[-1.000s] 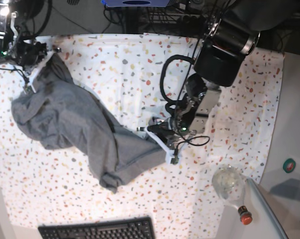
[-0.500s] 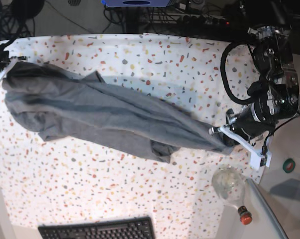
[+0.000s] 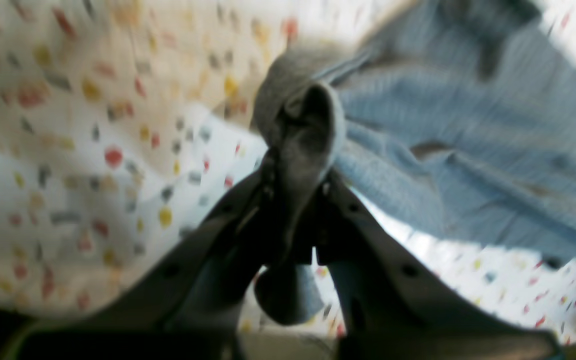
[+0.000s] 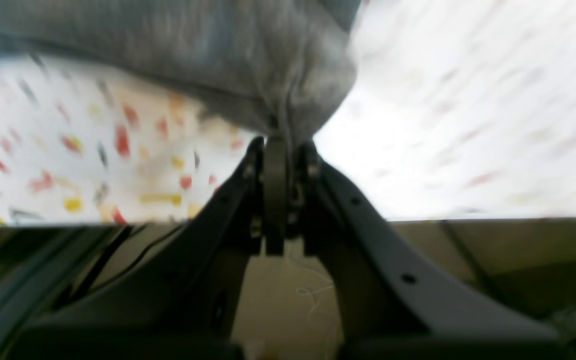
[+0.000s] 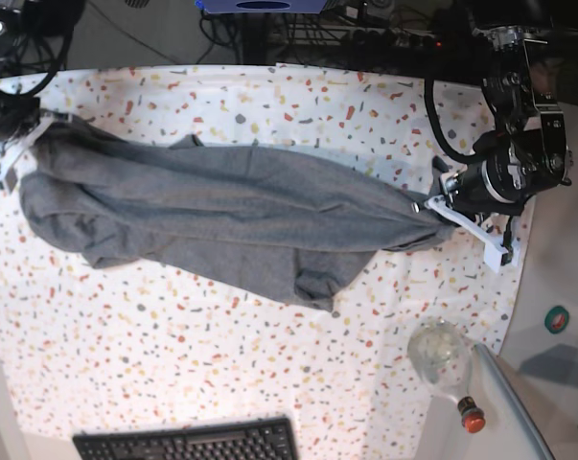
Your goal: Layout the t-shirt on the table in an organized manner, then fold the t-shirt properly
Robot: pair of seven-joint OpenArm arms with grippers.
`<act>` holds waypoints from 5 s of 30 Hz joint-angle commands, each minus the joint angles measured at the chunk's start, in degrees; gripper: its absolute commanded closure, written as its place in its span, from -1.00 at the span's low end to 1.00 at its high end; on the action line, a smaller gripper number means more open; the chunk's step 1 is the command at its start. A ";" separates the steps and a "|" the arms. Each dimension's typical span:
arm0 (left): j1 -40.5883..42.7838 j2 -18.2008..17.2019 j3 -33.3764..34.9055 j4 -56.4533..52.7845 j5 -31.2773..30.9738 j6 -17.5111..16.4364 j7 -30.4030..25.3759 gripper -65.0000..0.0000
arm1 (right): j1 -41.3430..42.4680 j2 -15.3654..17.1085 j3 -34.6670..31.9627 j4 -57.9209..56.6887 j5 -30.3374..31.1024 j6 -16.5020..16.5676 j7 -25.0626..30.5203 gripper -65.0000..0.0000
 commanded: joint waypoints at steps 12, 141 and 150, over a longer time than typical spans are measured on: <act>5.74 -0.52 -0.02 -0.36 7.11 0.15 -0.60 1.00 | -1.78 0.36 1.00 -12.24 0.24 -0.01 10.86 1.00; -26.53 13.99 6.57 -24.89 18.36 -7.41 -20.90 1.00 | 19.14 3.17 -12.45 -20.07 0.15 -4.93 18.06 -0.55; -33.65 19.09 6.66 -39.57 18.27 -7.41 -31.98 1.00 | 18.70 2.82 -12.45 -21.38 0.33 -4.85 17.62 -0.54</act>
